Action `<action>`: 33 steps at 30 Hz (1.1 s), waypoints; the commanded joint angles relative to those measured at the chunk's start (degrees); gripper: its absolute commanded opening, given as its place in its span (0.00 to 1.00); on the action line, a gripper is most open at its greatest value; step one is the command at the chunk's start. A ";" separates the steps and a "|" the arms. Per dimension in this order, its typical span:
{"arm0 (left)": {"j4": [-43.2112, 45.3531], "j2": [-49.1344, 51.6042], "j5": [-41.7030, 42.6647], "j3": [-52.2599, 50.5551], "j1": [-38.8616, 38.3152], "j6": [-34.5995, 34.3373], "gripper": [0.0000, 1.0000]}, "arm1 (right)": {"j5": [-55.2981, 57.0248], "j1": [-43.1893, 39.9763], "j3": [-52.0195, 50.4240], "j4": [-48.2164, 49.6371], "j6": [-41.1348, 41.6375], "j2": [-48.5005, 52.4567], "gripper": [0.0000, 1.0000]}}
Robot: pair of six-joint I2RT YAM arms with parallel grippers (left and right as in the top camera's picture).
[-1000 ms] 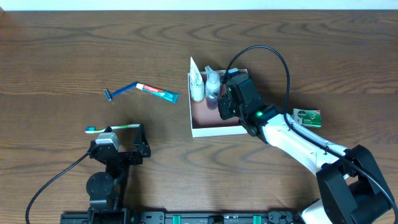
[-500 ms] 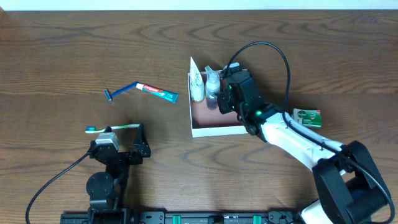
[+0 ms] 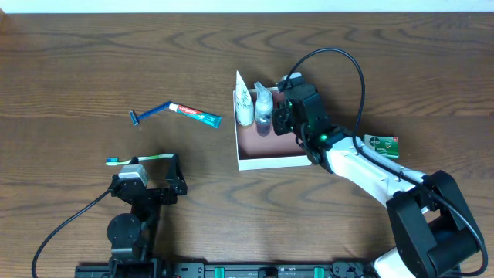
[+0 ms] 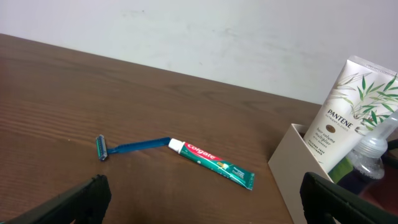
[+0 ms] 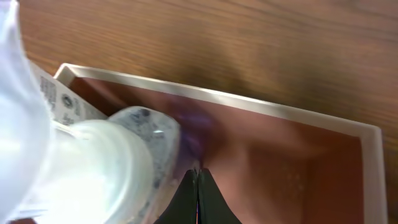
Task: Pack container
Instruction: 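Lower the soap bottle into the box and open the right gripper, then raise the right gripper out of the box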
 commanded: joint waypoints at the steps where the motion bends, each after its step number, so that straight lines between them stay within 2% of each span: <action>1: -1.18 0.02 0.81 -1.44 0.24 0.76 0.98 | -1.01 -0.17 -0.20 0.13 -0.37 0.70 0.01; 15: -1.18 0.02 0.81 -1.44 0.24 0.76 0.98 | -5.92 -0.17 -0.20 1.86 -2.49 0.70 0.01; 22: -1.18 0.02 0.81 -1.44 0.24 0.76 0.98 | -0.92 -0.74 -0.20 -0.72 -2.47 0.70 0.01; 33: -1.18 0.02 0.81 -1.44 0.24 0.76 0.98 | -0.68 -4.37 -0.17 -5.46 -1.14 -0.24 0.01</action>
